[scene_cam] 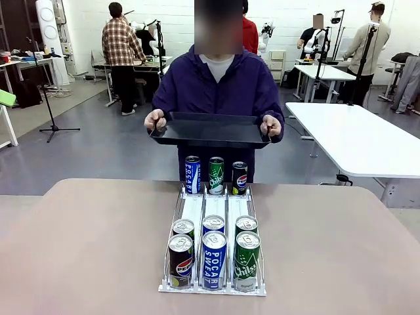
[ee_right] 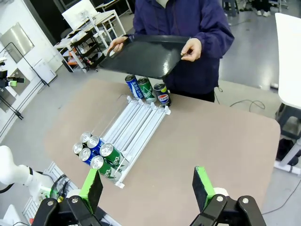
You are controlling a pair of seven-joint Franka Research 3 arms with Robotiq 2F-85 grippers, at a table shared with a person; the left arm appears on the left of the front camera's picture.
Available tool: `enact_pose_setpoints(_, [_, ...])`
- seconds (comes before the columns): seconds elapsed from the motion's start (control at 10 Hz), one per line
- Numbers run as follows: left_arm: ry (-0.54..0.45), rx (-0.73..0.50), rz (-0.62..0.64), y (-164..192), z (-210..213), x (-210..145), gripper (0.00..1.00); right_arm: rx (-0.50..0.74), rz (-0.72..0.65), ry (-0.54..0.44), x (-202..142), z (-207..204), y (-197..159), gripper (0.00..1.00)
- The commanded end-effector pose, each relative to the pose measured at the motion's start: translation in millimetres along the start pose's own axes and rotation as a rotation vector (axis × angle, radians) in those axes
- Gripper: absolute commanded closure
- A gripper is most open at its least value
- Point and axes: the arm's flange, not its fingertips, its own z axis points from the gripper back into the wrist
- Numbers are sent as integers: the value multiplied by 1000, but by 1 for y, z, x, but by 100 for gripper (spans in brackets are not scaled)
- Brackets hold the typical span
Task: Retrieve and hand over the desired beverage to the person.
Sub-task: Pick up a can of the same type that the person held from the Automatic Can Dispenser.
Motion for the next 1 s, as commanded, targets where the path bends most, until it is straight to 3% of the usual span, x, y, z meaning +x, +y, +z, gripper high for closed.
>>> enact_pose_setpoints(0.0, [-7,-16,-9,2,1,2,0,22,10,-5,-2,-1,0,0])
enact_pose_setpoints(0.9, [-7,-16,-9,2,1,2,0,22,10,-5,-2,-1,0,0])
